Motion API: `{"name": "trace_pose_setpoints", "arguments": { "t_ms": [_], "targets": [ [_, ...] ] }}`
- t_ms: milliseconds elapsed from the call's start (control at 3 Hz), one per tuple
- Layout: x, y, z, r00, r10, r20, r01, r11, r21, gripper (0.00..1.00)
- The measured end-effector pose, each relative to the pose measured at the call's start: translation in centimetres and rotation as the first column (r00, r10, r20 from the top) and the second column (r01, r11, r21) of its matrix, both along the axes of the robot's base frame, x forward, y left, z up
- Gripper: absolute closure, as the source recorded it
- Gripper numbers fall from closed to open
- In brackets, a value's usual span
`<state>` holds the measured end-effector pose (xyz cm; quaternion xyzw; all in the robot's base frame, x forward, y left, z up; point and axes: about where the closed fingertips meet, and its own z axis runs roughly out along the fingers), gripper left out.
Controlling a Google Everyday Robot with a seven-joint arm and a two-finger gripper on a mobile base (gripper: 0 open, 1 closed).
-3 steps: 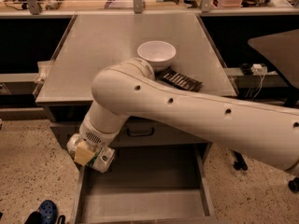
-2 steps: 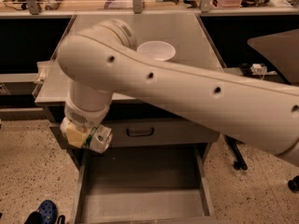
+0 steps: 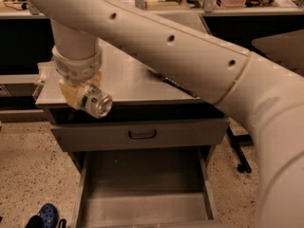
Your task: Pick 7up can from middle drawer and place on counter
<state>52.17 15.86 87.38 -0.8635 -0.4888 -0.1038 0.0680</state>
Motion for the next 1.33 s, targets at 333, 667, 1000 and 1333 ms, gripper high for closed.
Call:
{"name": "trace_pose_setpoints", "arguments": {
  "t_ms": [333, 667, 1000, 1333],
  "targets": [
    [2.8, 1.9, 3.8, 0.9925, -0.115, -0.041, 0.118, 0.989, 0.084, 1.0],
    [8.3, 2.2, 5.6, 0.9536, -0.295, -0.058, 0.3, 0.923, 0.24, 0.97],
    [12.2, 1.2, 3.5, 0.8939, -0.445, -0.058, 0.446, 0.867, 0.225, 0.75],
    [14.6, -0.8, -0.8, 0.8363, -0.541, -0.089, 0.548, 0.823, 0.148, 0.51]
  ]
}}
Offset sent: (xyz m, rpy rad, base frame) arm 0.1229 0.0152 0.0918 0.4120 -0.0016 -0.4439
